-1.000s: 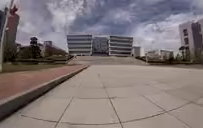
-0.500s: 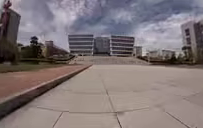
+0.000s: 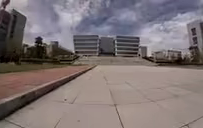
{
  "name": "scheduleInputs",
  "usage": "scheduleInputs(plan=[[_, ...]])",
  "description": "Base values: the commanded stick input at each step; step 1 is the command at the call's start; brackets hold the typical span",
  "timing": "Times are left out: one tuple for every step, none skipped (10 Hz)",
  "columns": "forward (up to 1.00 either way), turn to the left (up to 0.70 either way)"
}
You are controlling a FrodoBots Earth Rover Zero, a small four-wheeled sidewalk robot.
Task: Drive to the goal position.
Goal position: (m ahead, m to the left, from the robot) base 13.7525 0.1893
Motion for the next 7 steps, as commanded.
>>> scheduleInputs(plan=[[1.00,-0.04],[1.00,-0.32],[1.00,-0.19],[1.00,0.00],[1.00,0.00],[1.00,0.00],[1.00,0.00]])
